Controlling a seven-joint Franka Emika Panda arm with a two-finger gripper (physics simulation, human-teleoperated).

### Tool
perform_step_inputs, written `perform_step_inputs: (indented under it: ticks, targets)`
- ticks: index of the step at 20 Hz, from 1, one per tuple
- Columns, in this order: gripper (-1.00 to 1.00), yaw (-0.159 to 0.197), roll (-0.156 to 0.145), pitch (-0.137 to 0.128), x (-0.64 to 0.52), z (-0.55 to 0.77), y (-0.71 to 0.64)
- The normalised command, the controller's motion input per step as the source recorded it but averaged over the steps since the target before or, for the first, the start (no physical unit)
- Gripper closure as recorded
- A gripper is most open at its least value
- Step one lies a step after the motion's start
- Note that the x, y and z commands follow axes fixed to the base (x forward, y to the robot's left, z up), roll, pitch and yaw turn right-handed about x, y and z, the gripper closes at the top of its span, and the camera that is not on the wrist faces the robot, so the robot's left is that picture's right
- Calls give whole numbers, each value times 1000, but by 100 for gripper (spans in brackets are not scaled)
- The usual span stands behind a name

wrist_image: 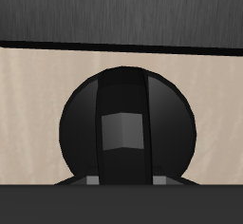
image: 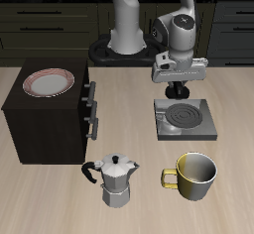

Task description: Turn off the flat stove

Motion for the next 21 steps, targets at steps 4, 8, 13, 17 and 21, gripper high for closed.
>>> perform_step_inputs:
  ticks: [4,8,13,17,21]
  targets:
    - [100,-72,34,22,43,-57,103]
    - [100,-77,-9,6,65,-26,39]
    - [100,-58,26,31,69,-82,69]
    - [100,-57,11,-20,17,22,37]
    - [100,-78,43,-9,31,73,82]
